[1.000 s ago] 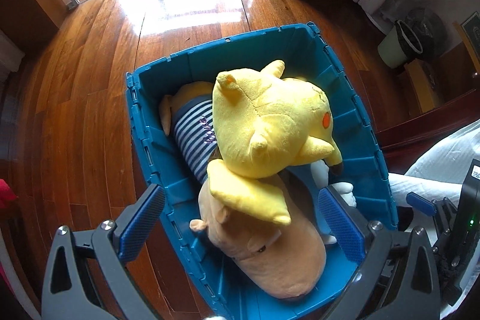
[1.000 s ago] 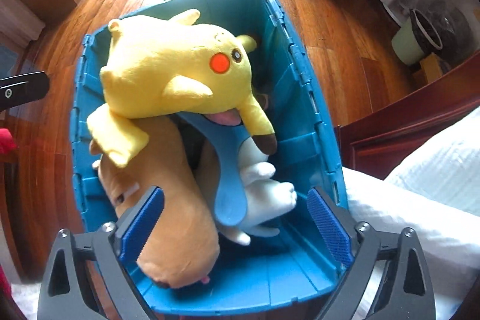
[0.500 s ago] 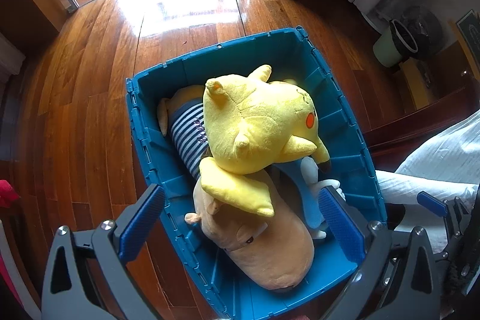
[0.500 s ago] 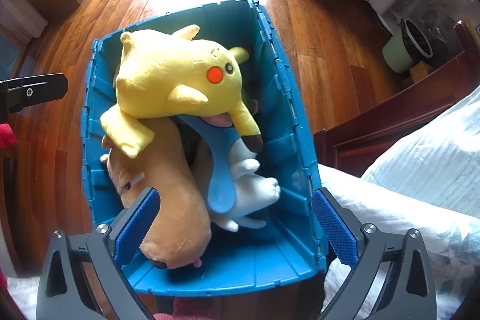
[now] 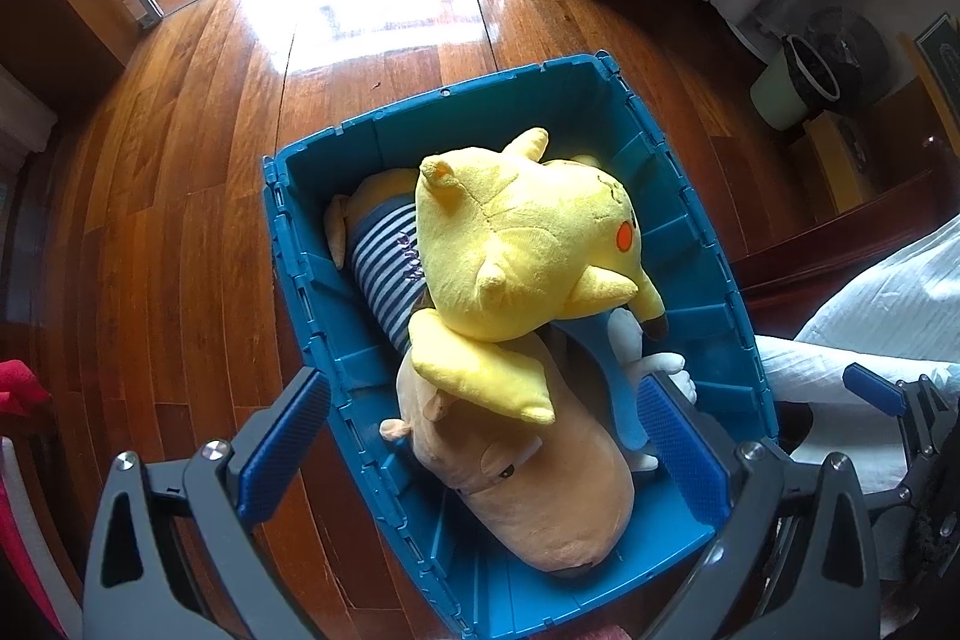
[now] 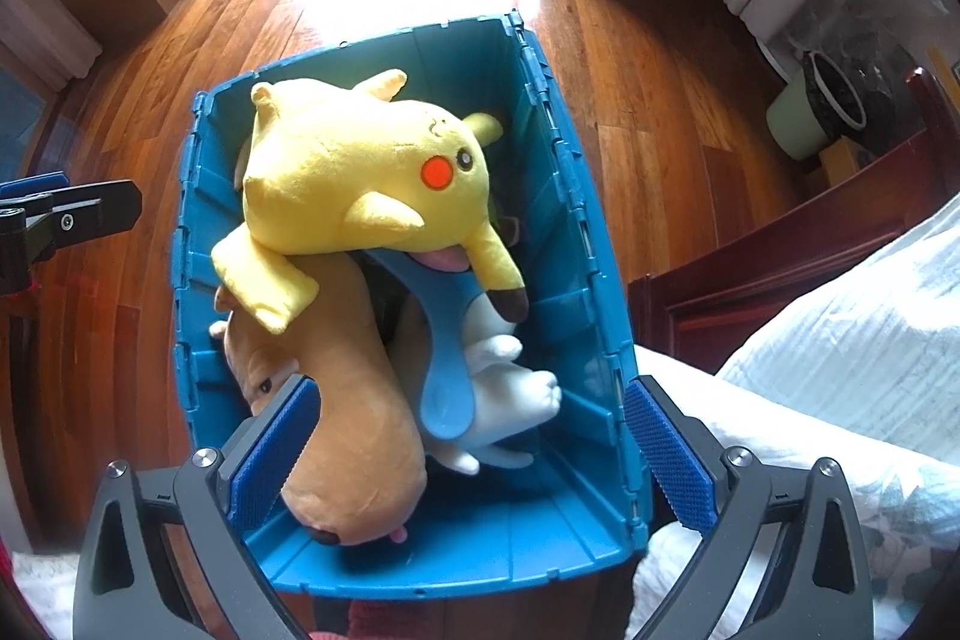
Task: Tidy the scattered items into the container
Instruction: 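Raise both tools from the crate and swing back toward the bed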
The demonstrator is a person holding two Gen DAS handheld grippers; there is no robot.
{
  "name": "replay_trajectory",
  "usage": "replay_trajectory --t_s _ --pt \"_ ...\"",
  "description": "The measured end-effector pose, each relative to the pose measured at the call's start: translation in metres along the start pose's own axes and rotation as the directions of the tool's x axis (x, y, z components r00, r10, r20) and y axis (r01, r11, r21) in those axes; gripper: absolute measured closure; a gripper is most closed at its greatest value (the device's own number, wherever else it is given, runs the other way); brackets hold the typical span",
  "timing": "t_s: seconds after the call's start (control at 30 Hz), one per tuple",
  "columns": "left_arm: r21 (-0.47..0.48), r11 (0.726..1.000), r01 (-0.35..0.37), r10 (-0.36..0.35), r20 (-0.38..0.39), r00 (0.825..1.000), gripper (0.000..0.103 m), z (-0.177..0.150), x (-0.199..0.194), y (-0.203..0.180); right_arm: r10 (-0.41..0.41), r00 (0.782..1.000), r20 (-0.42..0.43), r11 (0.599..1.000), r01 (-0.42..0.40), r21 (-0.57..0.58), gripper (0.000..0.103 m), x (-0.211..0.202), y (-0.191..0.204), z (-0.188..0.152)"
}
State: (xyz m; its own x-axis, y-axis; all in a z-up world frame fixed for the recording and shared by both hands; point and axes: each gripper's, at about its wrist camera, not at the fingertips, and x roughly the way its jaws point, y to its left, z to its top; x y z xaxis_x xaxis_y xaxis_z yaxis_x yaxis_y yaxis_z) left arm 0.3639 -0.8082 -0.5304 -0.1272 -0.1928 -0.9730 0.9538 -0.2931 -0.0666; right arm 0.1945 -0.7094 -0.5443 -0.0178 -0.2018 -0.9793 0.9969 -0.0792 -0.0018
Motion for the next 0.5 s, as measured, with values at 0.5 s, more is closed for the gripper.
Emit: replay_trajectory --t_s 0.5 --pt "0.063 0.995 -0.072 0.062 0.144 0.988 0.000 -0.044 -0.126 -0.013 -0.034 0.984 0.174 0.995 0.018 0.097 0.001 -0.123 0.005 -0.045"
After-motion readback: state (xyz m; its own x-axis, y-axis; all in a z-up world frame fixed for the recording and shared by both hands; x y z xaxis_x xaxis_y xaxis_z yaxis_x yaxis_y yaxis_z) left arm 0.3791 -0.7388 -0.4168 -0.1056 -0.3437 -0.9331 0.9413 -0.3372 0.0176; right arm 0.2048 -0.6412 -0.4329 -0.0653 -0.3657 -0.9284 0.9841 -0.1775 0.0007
